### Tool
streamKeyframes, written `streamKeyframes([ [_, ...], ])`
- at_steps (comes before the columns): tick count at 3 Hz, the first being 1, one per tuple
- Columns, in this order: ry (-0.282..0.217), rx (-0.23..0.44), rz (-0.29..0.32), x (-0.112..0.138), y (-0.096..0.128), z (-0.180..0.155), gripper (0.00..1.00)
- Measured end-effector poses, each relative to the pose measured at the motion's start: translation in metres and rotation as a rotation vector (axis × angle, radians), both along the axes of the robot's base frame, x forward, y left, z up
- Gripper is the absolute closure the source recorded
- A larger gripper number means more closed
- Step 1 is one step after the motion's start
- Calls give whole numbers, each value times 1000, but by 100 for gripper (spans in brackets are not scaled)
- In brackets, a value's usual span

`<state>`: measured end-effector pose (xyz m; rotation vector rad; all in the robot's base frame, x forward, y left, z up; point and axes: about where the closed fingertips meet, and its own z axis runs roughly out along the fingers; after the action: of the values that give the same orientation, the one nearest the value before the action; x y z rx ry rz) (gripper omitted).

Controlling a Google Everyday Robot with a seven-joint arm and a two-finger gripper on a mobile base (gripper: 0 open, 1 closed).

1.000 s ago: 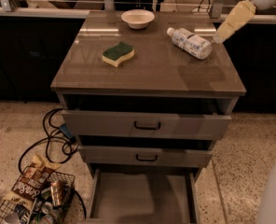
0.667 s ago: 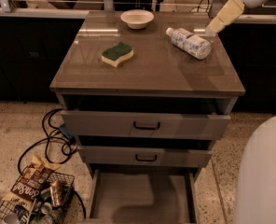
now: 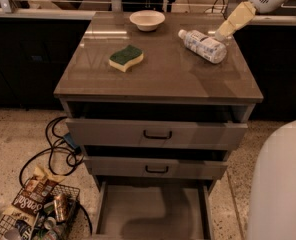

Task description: Place blue plastic bottle into bottom drawer

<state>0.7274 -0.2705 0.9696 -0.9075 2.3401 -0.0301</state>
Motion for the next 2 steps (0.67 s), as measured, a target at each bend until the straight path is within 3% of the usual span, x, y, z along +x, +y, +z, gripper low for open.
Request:
streamKeyframes([
  [1,15,31,-12,20,16,-19,0],
  [2,35,17,0,41,37,-35,0],
])
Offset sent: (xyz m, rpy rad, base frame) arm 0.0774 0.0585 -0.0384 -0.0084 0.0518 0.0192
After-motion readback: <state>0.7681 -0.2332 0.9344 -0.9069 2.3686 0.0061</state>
